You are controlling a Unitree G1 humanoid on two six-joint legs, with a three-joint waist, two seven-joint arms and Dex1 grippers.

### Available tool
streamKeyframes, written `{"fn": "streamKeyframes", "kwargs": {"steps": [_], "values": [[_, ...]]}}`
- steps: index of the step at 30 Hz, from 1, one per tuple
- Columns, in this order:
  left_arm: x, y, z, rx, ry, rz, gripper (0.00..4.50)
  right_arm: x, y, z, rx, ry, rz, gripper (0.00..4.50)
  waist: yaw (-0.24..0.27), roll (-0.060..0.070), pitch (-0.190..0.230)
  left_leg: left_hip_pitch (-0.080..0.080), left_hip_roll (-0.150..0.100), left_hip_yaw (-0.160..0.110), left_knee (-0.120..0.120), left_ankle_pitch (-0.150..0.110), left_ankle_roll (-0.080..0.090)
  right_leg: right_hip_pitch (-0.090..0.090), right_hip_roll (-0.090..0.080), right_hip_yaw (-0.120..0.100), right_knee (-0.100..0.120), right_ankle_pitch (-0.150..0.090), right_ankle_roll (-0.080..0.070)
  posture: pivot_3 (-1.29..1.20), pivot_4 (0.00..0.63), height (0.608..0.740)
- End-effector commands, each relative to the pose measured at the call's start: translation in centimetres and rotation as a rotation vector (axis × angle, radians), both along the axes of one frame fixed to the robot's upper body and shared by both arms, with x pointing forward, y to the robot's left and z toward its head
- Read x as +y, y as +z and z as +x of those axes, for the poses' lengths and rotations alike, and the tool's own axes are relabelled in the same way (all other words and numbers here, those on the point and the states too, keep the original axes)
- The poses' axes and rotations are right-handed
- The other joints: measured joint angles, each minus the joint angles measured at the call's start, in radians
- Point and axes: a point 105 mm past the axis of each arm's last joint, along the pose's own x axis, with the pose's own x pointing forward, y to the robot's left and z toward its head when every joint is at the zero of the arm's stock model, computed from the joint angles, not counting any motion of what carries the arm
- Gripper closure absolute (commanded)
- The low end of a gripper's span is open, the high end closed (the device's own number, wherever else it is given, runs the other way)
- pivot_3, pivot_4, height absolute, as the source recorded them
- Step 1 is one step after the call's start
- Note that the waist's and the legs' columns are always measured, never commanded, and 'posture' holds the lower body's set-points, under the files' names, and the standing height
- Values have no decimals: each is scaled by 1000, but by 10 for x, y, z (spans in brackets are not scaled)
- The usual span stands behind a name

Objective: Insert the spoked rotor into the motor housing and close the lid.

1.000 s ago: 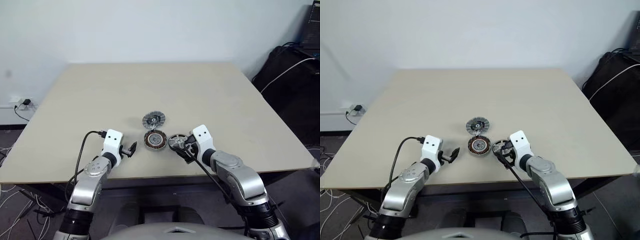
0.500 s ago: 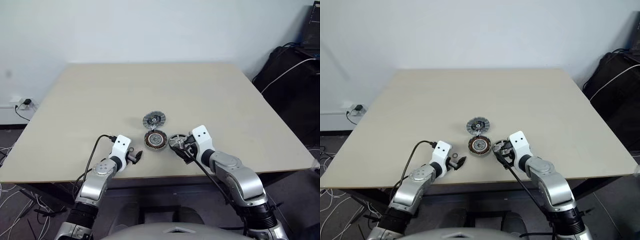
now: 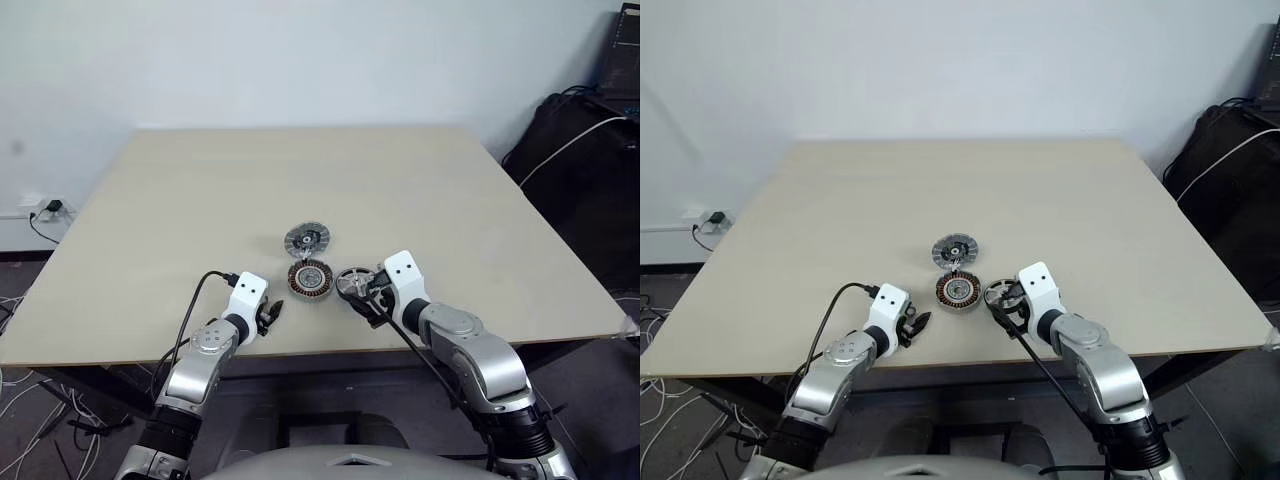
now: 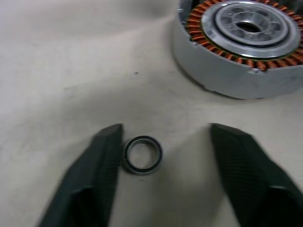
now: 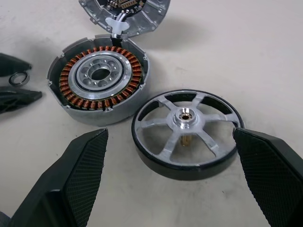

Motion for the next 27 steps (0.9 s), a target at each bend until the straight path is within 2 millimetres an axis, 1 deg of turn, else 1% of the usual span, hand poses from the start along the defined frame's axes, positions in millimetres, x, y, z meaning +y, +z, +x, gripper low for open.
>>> {"fn": "streamKeyframes", "kwargs": {"steps": [1,3,4,7,9,14,18,22,27], "values": [[10,-2,0,10,27,37,3083,1,11,5,-53,-2,7,0,-1,0,0,0,0,0,0,0,0,0,0,0,0,0,0,0,0,740],[11,-1,0,5,31,39,3724,1,11,5,-53,-4,7,0,-1,0,0,1,0,0,0,0,0,0,0,-1,1,0,0,0,0,740],[12,1,0,0,35,38,3825,1,11,5,-53,-6,7,0,-1,0,0,1,0,0,0,0,0,0,0,-1,1,0,0,0,0,740],[11,9,2,-31,46,9,3818,1,11,5,-52,-8,6,0,-1,0,0,1,0,0,0,0,0,0,0,0,0,0,0,0,0,740],[9,19,4,-64,61,-35,3818,1,10,5,-51,-10,7,0,-1,0,0,0,0,0,0,0,0,0,0,0,-1,0,0,0,0,740],[13,54,13,-194,146,-140,3818,1,9,4,-46,-12,7,0,6,-1,1,-1,0,0,0,0,0,0,0,0,-3,1,0,0,0,740],[23,76,20,-274,218,-202,3818,2,9,4,-46,-10,10,0,6,-1,1,-2,0,0,0,0,0,0,-1,0,-5,1,1,0,0,740],[36,80,22,-290,251,-182,3818,4,9,4,-46,-6,13,0,5,-1,1,-2,0,1,0,0,0,0,1,-1,-6,1,0,0,0,740],[41,78,19,-286,236,-150,3818,5,8,3,-44,-5,19,0,6,-1,1,-2,0,2,0,0,0,0,1,0,-6,2,1,0,0,740]]}}
